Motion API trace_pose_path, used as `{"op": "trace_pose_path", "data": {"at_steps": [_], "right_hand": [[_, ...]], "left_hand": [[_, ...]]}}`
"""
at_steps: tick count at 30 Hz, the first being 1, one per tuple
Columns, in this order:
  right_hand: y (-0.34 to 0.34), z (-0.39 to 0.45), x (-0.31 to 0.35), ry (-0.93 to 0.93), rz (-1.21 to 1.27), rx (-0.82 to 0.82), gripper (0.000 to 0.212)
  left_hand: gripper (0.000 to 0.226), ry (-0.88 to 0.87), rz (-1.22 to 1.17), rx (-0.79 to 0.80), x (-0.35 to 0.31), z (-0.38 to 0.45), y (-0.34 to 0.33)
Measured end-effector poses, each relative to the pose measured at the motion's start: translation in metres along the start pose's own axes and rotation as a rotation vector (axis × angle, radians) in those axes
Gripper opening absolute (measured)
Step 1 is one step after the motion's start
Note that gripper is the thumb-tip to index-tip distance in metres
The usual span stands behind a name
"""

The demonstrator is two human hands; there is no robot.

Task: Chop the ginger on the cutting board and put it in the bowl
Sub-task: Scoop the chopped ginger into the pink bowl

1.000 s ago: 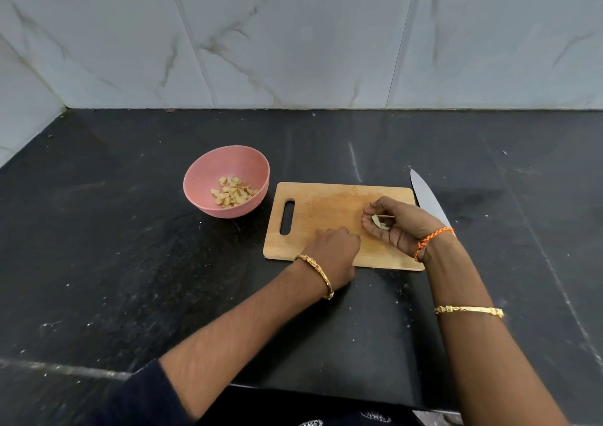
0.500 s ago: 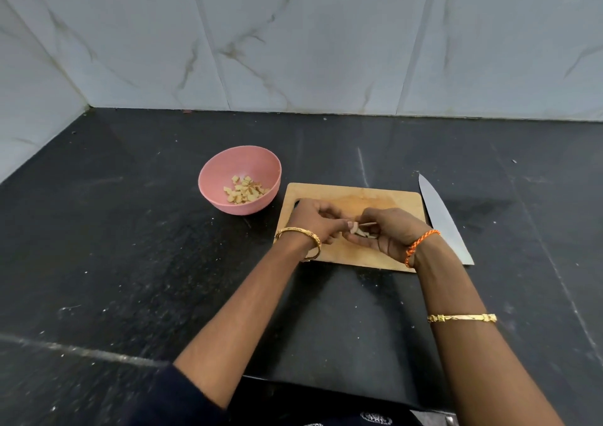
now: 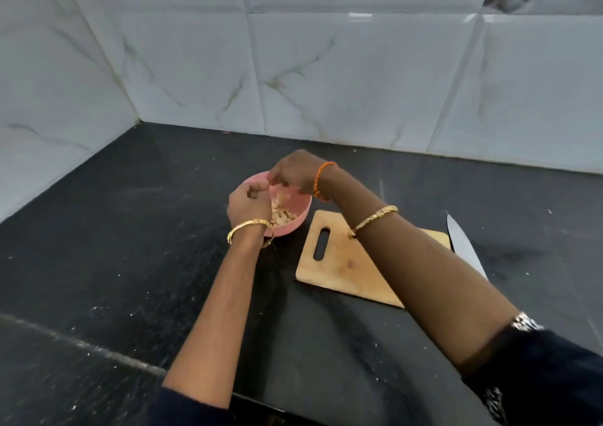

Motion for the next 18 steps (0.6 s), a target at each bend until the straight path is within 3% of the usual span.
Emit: {"op": "trace_pose_path", "data": {"at_steps": [1, 7, 9, 11, 13, 15, 18], "right_hand": [[-0.007, 0.005, 0.0, 0.008, 0.036, 0.026, 0.017], [0.025, 0.0, -0.008, 0.127, -0.094, -0.263, 0.014], [0.043, -0.027, -0.023, 0.143, -0.122, -0.362, 0.013], [0.064, -0.067, -0.057, 0.108, -0.196, -0.508, 0.016], [0.074, -0.107, -0.102, 0.027, -0.279, -0.557, 0.022], [0.073, -0.136, -0.156, -0.133, -0.332, -0.471, 0.037], [0.062, -0.16, -0.208, -0.263, -0.42, -0.318, 0.06]], "left_hand": [[0.032, -0.039, 0.034, -0.028, -0.001, -0.001, 0.006], [0.019, -0.338, 0.134, -0.152, -0.012, -0.021, 0.011], [0.019, -0.487, 0.171, 0.027, -0.02, -0.038, -0.014], [0.018, -0.608, 0.274, 0.319, -0.018, -0.061, -0.05], [0.034, -0.673, 0.416, 0.58, 0.002, -0.085, -0.08], [0.056, -0.653, 0.563, 0.736, 0.029, -0.099, -0.1], [0.076, -0.633, 0.805, 0.815, 0.062, -0.11, -0.116]]}}
Point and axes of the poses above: each hand's wrist, its own z-axis towards the middle knuckle, its own y-axis out of the back of the hand, x = y × z, the point moved 9 cm from there along z, towards the middle knuckle, and after that the axes turned 4 degrees about -x, right-handed, at the moved point
